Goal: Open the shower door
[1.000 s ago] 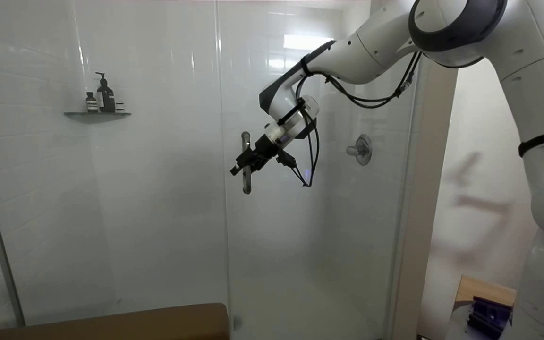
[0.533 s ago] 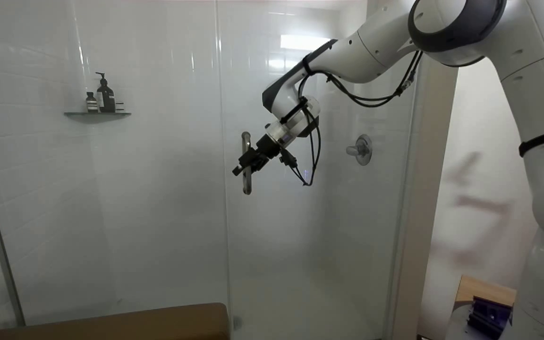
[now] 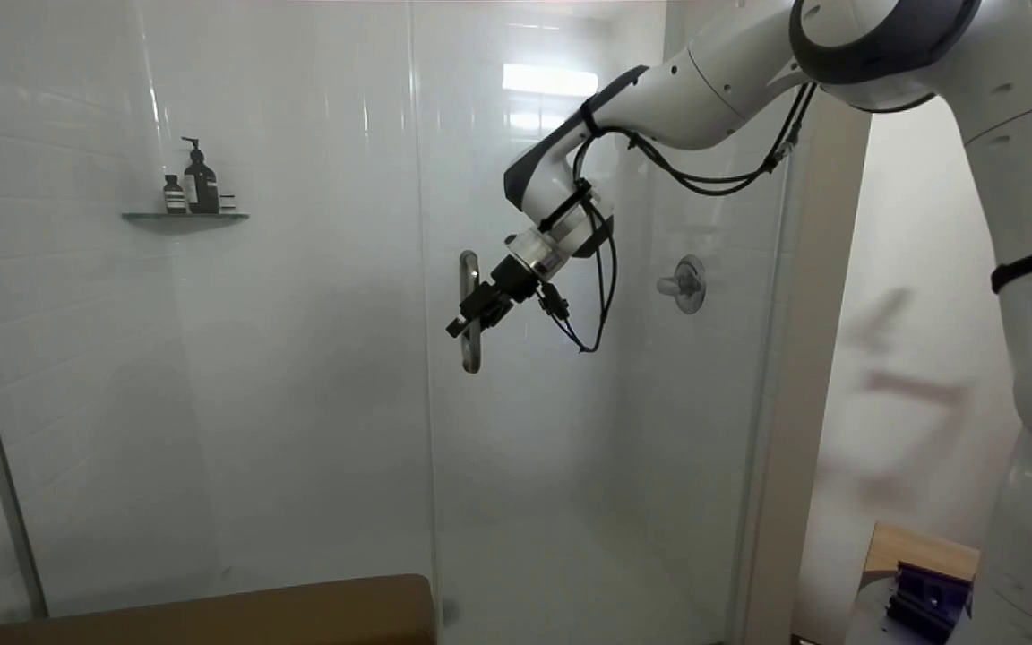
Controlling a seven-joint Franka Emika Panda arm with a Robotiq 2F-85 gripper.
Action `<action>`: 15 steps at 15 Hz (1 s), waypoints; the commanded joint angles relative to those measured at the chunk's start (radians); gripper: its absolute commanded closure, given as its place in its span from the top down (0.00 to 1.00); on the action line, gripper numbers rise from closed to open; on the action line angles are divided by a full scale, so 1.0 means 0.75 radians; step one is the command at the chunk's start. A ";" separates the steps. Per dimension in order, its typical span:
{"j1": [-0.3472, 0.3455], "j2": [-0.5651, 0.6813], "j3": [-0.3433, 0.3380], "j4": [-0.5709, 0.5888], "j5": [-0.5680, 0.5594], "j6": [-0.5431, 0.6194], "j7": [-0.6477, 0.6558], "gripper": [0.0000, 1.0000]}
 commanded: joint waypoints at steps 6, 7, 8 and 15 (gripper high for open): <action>0.107 -0.169 -0.077 -0.257 -0.016 -0.172 0.009 1.00; 0.115 -0.181 -0.082 -0.275 -0.014 -0.173 0.008 1.00; 0.124 -0.189 -0.089 -0.286 -0.019 -0.175 0.012 1.00; 0.166 -0.281 -0.126 -0.393 -0.051 -0.190 0.022 1.00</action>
